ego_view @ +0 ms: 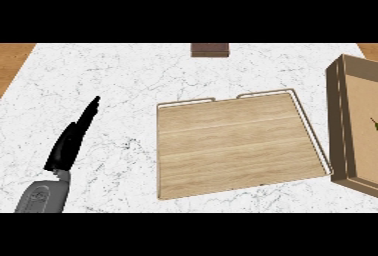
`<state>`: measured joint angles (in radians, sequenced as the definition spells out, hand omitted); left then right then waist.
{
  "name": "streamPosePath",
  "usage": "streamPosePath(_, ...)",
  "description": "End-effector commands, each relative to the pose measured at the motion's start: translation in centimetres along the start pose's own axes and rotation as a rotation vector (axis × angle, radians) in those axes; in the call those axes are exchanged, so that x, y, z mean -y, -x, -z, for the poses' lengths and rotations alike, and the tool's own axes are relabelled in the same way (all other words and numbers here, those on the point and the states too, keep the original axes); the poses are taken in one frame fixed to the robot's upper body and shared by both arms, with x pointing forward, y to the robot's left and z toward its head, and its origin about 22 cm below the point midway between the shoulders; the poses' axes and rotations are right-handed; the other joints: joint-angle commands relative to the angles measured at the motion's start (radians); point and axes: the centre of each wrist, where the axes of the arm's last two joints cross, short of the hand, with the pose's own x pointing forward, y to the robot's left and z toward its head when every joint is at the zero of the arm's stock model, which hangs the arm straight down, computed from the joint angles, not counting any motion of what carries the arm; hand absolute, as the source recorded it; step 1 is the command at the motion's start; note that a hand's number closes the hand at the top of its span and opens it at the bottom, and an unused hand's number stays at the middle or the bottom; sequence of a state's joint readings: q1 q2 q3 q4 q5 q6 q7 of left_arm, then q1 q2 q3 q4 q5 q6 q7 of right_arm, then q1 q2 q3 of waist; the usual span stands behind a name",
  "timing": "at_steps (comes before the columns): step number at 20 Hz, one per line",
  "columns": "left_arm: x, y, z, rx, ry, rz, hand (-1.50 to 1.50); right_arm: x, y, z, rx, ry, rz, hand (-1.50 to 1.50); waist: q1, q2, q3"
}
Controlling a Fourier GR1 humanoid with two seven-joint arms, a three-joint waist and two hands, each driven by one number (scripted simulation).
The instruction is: Pick the pear from the tray and place it in the cardboard box
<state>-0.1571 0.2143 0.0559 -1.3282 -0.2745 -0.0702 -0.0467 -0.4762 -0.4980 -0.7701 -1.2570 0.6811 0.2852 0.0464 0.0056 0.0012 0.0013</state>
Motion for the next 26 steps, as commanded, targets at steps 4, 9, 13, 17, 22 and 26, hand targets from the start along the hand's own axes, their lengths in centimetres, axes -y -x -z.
streamPosePath(4, -1.1, 0.8, -0.8, -0.016, 0.001, 0.007, 0.00, 3.0, 3.5, 0.8, -0.046, 0.137, 0.286, -1.50, -0.002, 0.000, 0.000)
streamPosePath(9, -0.4, -0.2, 0.2, -0.017, -0.005, 0.000, 0.00, 4.3, 7.8, -0.5, -0.026, 0.273, 0.415, -1.50, -0.009, 0.001, 0.000)
streamPosePath(13, 1.3, 0.4, 0.4, 0.007, 0.004, 0.004, 0.00, 5.9, 10.7, -0.4, 0.001, 0.347, 0.448, -1.50, -0.001, 0.005, 0.001)
streamPosePath(17, 0.3, 0.7, -0.5, -0.012, 0.011, -0.022, 0.00, 9.2, 13.7, -2.7, 0.008, 0.417, 0.448, -1.50, -0.003, 0.002, 0.000)
streamPosePath(22, 1.1, 0.2, -0.5, 0.004, 0.005, -0.020, 0.00, 10.3, 16.5, -4.1, 0.000, 0.461, 0.450, -1.50, 0.001, 0.002, 0.001)
streamPosePath(26, 1.4, -1.1, 0.7, 0.001, 0.007, -0.014, 0.00, 11.1, 19.1, -6.5, 0.018, 0.481, 0.483, -1.50, 0.000, 0.006, 0.004)
